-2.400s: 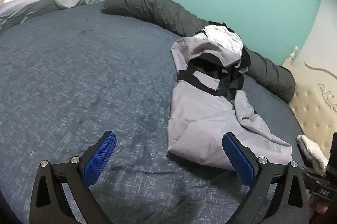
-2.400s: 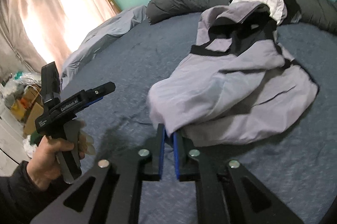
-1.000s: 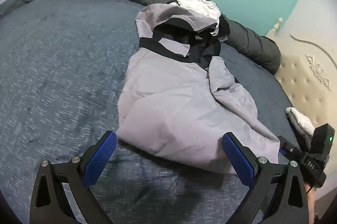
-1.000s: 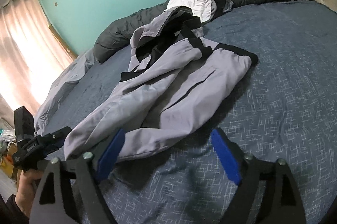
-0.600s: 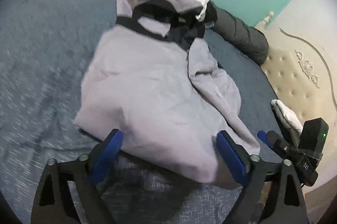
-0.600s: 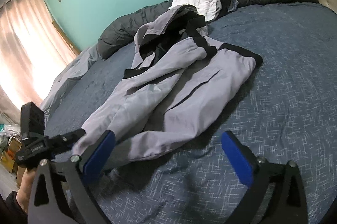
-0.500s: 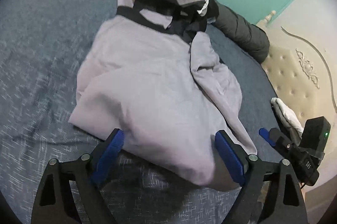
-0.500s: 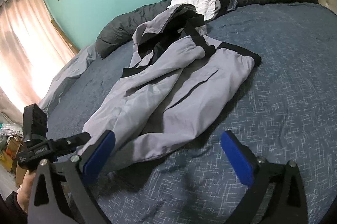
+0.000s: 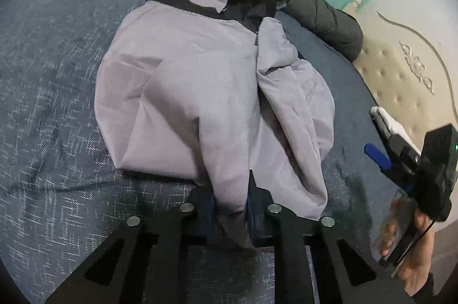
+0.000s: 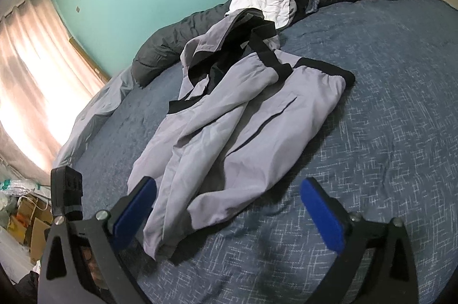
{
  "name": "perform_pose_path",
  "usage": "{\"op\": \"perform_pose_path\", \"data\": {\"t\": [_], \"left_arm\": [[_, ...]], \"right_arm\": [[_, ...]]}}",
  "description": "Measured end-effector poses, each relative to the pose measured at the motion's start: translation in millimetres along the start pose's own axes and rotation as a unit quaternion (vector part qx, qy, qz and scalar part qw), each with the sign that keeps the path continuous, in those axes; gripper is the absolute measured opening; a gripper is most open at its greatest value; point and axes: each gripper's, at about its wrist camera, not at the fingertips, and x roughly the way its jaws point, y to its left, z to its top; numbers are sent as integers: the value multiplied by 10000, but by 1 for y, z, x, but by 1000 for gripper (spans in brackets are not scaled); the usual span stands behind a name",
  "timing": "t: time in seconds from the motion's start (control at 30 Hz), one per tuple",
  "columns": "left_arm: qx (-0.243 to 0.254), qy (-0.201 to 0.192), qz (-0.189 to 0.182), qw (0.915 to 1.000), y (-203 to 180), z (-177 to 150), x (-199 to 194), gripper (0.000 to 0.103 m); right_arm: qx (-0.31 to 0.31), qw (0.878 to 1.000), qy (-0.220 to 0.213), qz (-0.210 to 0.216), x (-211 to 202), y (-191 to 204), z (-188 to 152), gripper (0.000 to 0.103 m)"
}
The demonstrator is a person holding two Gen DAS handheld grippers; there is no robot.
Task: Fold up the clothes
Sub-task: 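Grasp the jacket hem with the left tool and lift it, then hold the hem with the left tool while the right tool grasps the black lining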
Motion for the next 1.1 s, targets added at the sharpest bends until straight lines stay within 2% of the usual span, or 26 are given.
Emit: {"op": "perform_pose_path", "data": {"t": [0.2,0.4,0.57,0.6,0.67,0.7,0.9,1.1], "left_arm": [[183,-144,144,9996,6,5,-27,9],[196,-323,729,9966,32,14,-70,7],[-116,-753,1291,9887,71,30,-111,6],[-230,-913,1474,9846,81,34,-118,6],[-600,-1057,1560,9802,101,37,-120,5],[-741,-1103,1592,9783,109,38,-119,5],[-719,-976,1510,9811,117,30,-90,5],[-685,-1091,1305,9830,118,31,-92,5]], "right_arm": [[14,9999,-58,81,-3,1,4,101],[31,9998,-139,122,-10,-1,12,101],[51,9998,-155,88,-14,-4,14,101],[63,9998,-154,80,-14,-4,15,101],[58,9999,-139,32,-13,-5,14,101],[56,9999,-131,8,-13,-6,14,101],[101,9999,-5,-134,-3,-17,12,101],[202,9992,60,-327,8,-32,20,101]]}}
